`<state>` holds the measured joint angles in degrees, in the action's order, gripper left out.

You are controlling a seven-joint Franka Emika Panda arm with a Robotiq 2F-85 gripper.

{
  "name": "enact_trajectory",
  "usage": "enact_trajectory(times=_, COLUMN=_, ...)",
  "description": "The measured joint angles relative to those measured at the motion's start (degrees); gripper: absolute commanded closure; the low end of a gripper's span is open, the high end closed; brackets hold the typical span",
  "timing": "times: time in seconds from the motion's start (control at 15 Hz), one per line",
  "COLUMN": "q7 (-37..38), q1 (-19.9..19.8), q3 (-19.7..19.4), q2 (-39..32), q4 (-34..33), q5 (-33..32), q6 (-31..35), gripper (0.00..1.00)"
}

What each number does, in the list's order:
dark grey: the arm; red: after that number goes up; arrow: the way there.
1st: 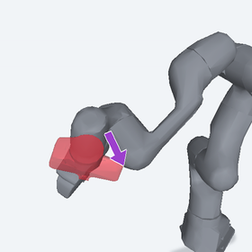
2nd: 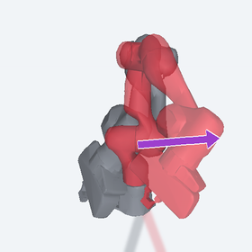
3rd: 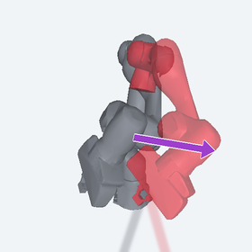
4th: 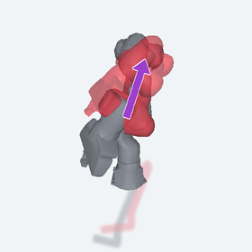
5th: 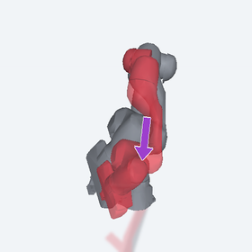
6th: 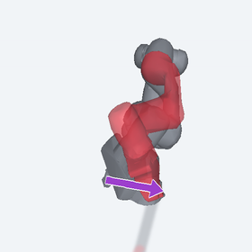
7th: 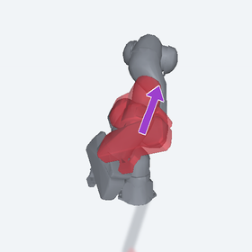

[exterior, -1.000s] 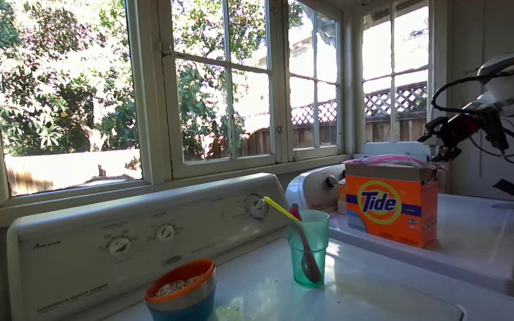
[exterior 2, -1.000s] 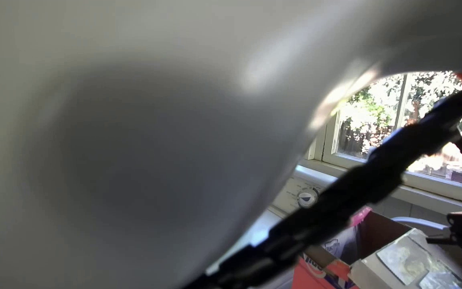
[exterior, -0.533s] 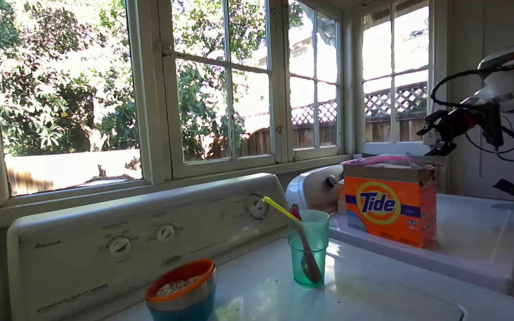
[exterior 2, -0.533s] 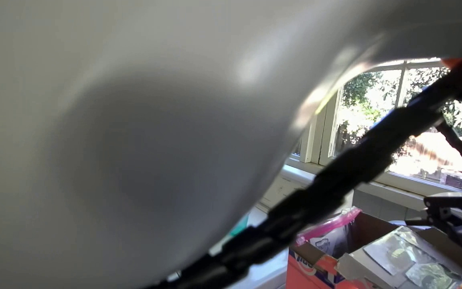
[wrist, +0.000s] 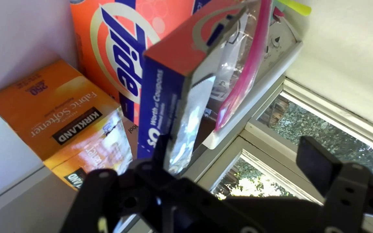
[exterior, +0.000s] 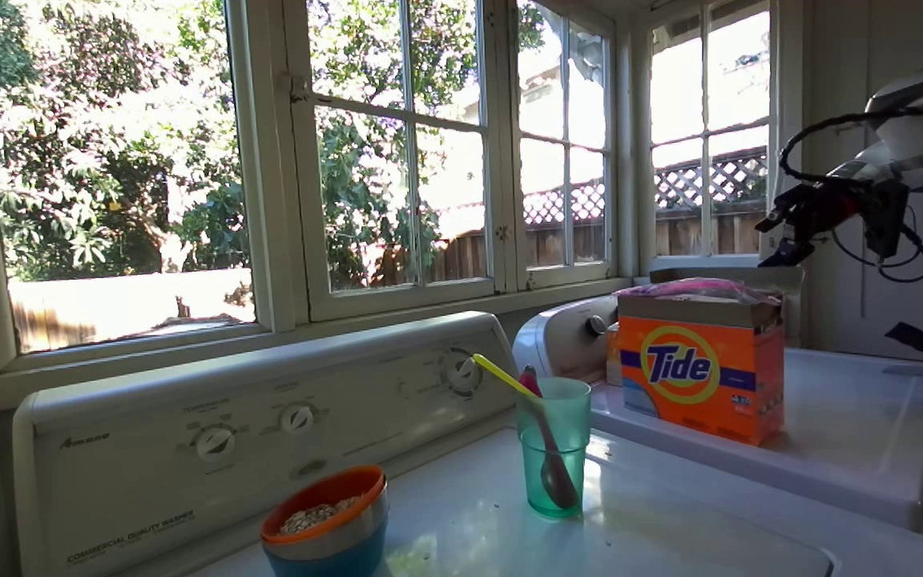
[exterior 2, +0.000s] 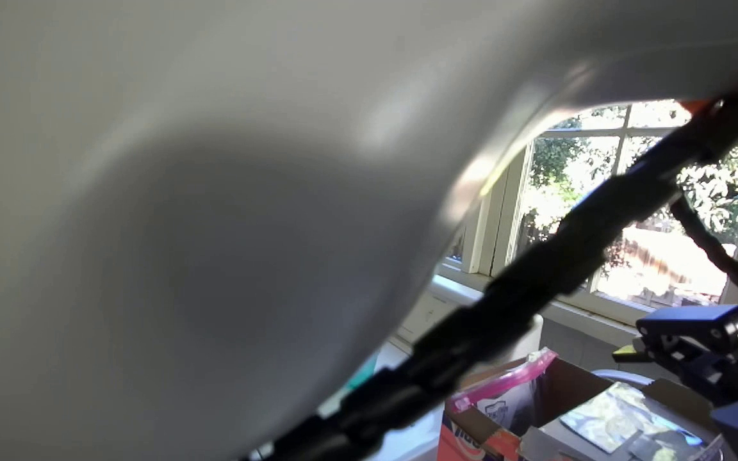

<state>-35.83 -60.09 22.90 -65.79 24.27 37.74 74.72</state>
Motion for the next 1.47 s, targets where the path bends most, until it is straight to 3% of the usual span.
enact_trajectory(times=0.67, q7=-9.0, q1=-2.6, q3=0.2, q2=8.8, q4=-1.2, q5=1.7, q6=-5.0, gripper=0.0)
enact_trajectory(times=1.27, q7=-11.6, q1=0.5, q3=-4.6, q2=9.3, q4=-1.1, q5=-0.9, q6=-4.0, gripper=0.0)
enact_trajectory(times=1.47, q7=-11.4, q1=0.8, q3=-4.5, q2=9.0, q4=-1.0, q5=-0.8, q6=-7.8, gripper=0.0)
